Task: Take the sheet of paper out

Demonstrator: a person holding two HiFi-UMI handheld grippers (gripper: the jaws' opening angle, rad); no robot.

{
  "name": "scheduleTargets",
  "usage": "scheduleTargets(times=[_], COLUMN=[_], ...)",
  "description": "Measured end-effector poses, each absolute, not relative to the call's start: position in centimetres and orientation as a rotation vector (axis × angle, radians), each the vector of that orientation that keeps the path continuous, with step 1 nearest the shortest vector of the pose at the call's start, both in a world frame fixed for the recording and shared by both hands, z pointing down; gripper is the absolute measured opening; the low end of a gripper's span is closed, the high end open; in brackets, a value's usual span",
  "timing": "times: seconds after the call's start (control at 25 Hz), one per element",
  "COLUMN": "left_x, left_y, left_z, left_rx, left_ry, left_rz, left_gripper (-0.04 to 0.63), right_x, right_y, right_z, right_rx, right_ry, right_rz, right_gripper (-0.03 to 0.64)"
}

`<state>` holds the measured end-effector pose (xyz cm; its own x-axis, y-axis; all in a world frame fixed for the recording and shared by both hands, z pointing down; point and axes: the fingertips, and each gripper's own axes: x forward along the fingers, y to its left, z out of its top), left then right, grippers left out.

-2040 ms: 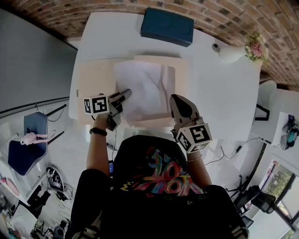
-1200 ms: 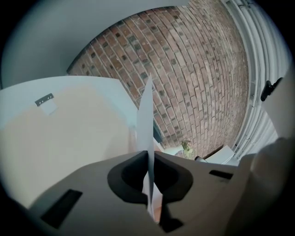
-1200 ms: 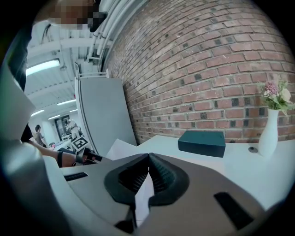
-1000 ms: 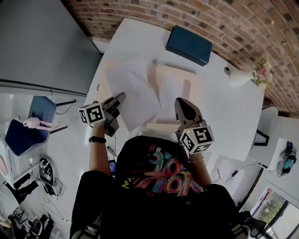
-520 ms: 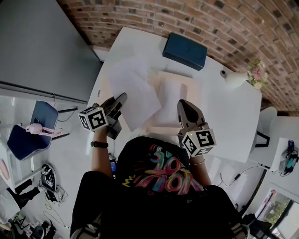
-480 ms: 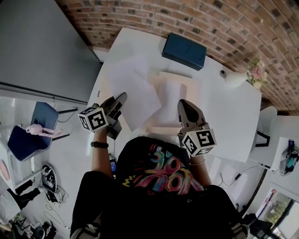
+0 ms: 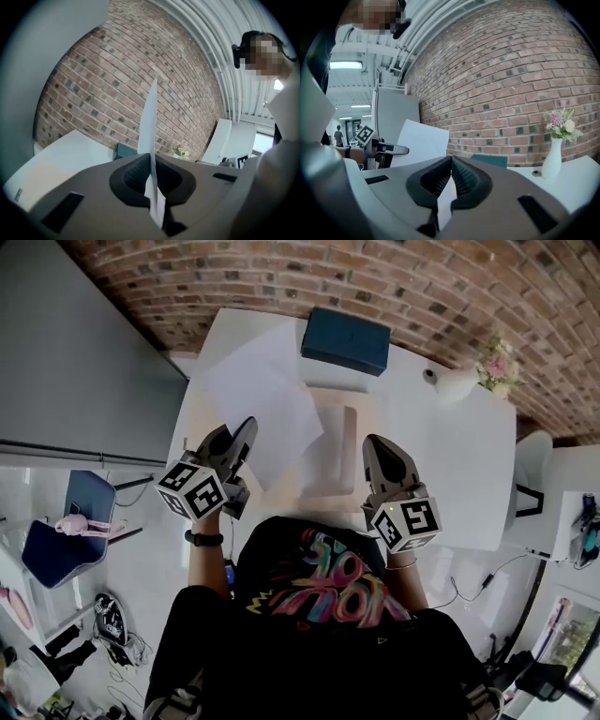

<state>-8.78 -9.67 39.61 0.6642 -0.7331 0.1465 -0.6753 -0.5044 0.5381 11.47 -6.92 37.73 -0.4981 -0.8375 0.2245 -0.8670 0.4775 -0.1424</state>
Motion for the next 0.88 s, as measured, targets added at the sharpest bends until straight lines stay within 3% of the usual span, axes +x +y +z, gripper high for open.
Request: scheduleTargets(times=[0.88], left_x=[-0.3], left_y=[-10.0], left_z=[37.3], left_rx=[2.738], left_ry=[-1.338], left_rz=[0.208], left_gripper=[0.023], right_x=[19.4], right_y=[-7.3], right_z=[36.2], right_rx=[1.687], right_ry=[-2.473], right_rz=[0.190], right_gripper=[0.018])
